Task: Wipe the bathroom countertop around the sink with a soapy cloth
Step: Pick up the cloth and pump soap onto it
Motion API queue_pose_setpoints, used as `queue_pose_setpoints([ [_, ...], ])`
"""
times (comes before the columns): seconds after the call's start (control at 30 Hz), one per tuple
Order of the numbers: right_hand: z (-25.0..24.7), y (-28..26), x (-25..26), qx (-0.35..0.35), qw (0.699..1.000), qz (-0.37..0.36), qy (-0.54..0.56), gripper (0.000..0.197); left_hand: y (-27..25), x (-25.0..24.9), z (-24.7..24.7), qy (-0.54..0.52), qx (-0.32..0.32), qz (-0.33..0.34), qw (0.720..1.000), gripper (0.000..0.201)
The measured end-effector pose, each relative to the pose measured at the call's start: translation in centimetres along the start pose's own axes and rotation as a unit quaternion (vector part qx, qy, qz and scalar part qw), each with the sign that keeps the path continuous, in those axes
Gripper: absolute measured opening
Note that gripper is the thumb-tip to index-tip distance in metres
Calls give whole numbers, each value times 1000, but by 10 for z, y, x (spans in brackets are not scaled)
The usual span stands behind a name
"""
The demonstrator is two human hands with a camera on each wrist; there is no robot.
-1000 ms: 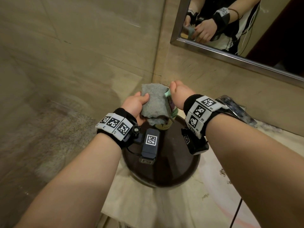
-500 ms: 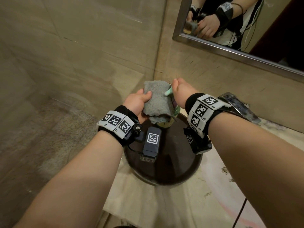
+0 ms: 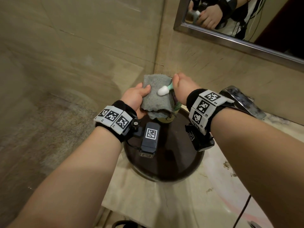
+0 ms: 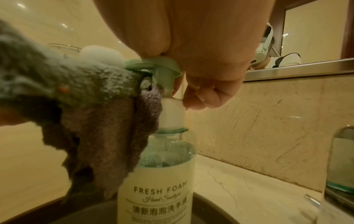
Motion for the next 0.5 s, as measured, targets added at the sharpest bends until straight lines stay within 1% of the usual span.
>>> queue_pose_setpoints([
  [0.13, 3, 2, -2, 7, 1000, -7, -19, 35, 0, 0, -1, -6, 2, -1, 1000, 38],
  [0.23, 4, 3, -1, 8, 999, -12, -38, 31, 0, -1, -2, -7, 0, -1, 1000, 38],
  [0.4, 6, 4, -3, 0, 1000, -11, -22, 33, 0, 0, -6, -14, -8, -2, 1000, 38],
  [0.5, 7, 6, -3, 3, 999, -14, -33, 35, -1, 0, -9, -20, -9, -2, 1000, 38],
])
Point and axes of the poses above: each hand's wrist, its own y-axis towards the middle knuckle, its own z-axis out of the palm, x = y × z, the point moved 5 cm from there along y, towards the middle knuckle
